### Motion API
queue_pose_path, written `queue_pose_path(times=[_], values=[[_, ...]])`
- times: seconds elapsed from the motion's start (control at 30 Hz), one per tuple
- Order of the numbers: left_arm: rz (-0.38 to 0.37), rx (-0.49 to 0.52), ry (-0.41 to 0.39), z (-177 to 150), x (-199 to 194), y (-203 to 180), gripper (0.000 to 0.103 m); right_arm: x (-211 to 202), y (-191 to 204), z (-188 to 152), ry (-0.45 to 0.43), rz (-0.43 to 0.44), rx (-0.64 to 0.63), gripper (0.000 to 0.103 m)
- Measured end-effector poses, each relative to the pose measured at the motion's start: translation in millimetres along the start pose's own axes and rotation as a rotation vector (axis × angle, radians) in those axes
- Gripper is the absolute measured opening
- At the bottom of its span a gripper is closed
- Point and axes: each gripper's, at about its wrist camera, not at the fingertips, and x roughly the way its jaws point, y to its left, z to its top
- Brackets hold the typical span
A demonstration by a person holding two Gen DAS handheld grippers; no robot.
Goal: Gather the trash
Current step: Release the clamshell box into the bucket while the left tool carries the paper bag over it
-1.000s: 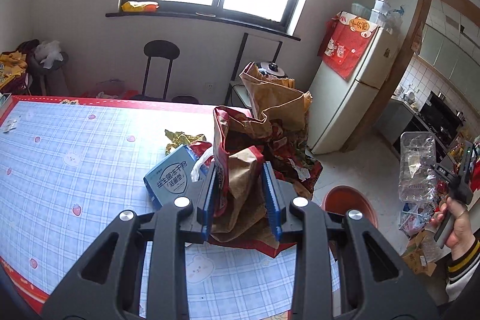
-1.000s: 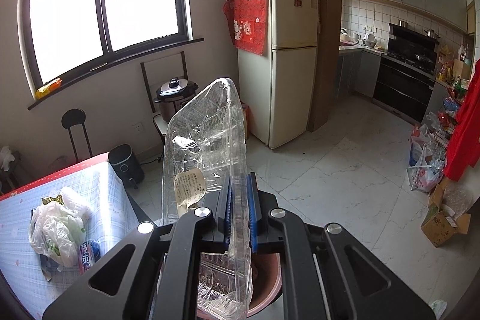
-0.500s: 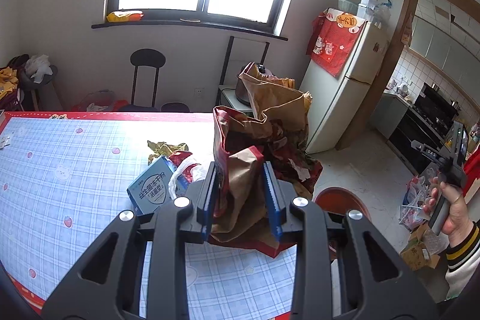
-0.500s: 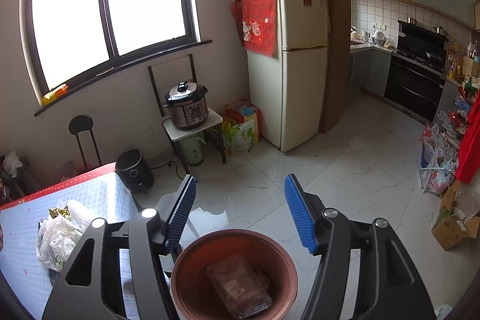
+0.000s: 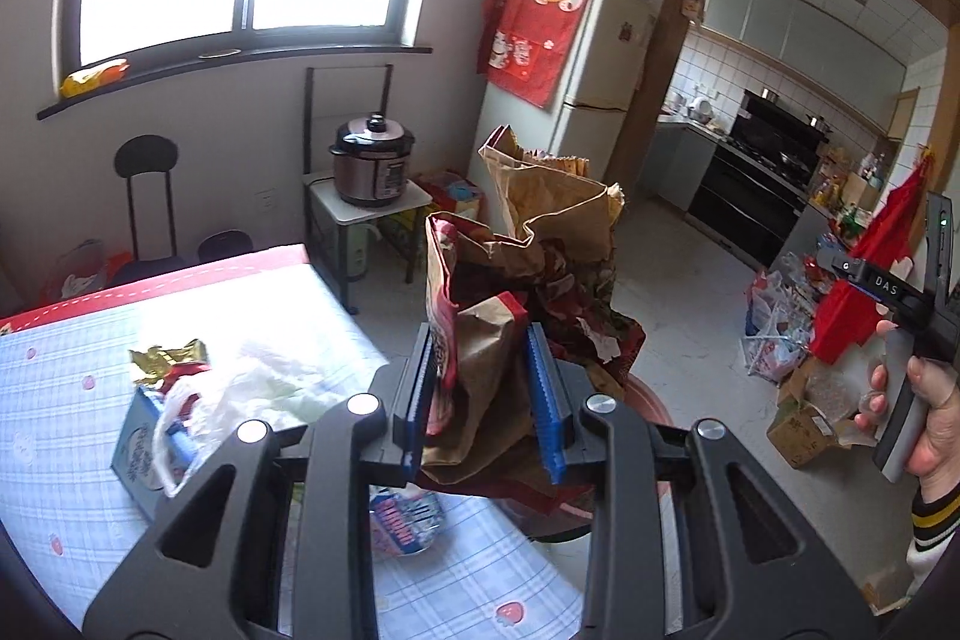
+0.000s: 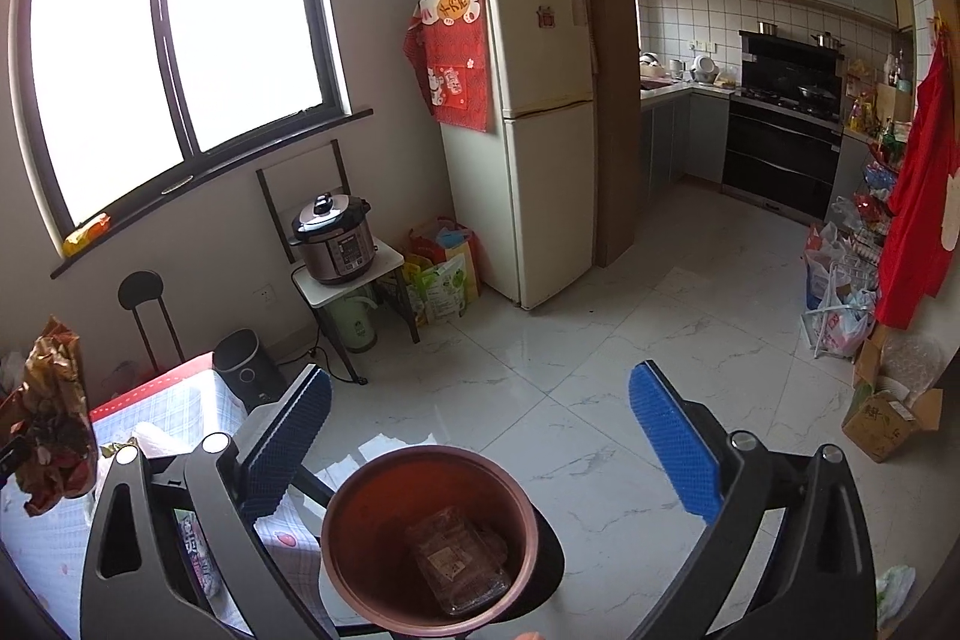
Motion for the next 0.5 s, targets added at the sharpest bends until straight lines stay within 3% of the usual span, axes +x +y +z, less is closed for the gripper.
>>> queue_pose_path(times=[0.23,0.37,0.47,0.5], values=[[-0.116,0.091,0.053,-0.2,78.5,-75.2,0.033,-19.1,-43.9,-8.5,0.015,-0.071,0.005,0.098],[-0.142,0.133,0.055,3.5,109.6,-109.5,0.034,-24.2,-66.8,-9.4,0.015,-0.111,0.010,0.098],[-0.166,0.125,0.052,8.7,121.4,-121.4,0.046,-25.1,-79.0,-9.5,0.013,-0.125,0.032,0.098],[-0.168,0.118,0.036,10.9,120.0,-122.4,0.060,-25.1,-81.4,-9.4,0.012,-0.125,0.040,0.097]])
